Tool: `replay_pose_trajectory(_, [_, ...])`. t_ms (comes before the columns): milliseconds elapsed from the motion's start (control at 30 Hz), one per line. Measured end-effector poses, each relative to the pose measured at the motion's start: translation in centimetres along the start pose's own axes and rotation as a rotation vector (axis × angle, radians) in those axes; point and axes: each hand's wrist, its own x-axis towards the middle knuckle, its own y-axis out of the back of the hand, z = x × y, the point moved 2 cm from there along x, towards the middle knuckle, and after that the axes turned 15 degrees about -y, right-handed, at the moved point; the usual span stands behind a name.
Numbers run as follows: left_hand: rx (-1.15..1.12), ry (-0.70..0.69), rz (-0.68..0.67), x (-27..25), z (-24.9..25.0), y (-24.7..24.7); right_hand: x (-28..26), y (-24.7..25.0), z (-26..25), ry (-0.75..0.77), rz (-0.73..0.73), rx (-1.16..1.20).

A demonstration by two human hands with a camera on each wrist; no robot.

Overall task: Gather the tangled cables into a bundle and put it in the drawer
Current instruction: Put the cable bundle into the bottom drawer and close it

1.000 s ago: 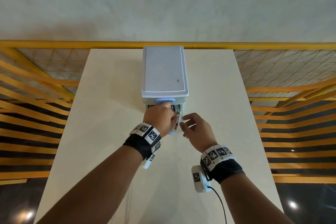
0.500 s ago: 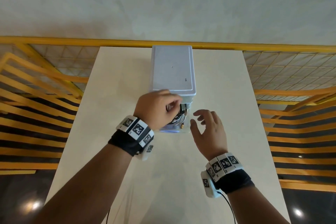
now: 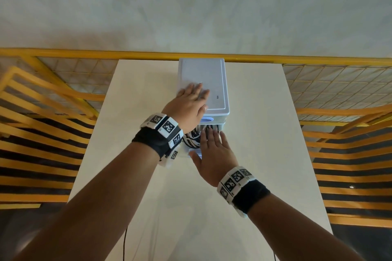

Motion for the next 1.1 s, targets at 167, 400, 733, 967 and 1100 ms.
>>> replay_pose_trajectory(167, [-0.005,-0.018,0.001,0.1,-0.3,-0.1,0.2,0.6,0.0,-0.003,-0.004,-0.018])
replay_pose_trajectory(400, [0.003,-0.034,-0.013,-0.1,-0.4,-0.1,-3.8,2.0,3.3,-0.002,0.464,0.712])
replay_pose_trajectory(733, [0.092,-0.062,-0.060,0.4,-0.5,-0.4,-4.2,-3.9,0.8,-0.498,-0.556,1.716])
replay_pose_trajectory(967, [0.087,-0.051,-0.079,0.7,-0.5,-0.3,-2.6,-3.2,-0.7,-0.531,-0.547,2.211])
replay_pose_trajectory(1100, [0.088,-0.046,-0.069,0.8,-0.4,-0.4,-1.9,-3.1,-1.2,-0.537,-0.505,2.306])
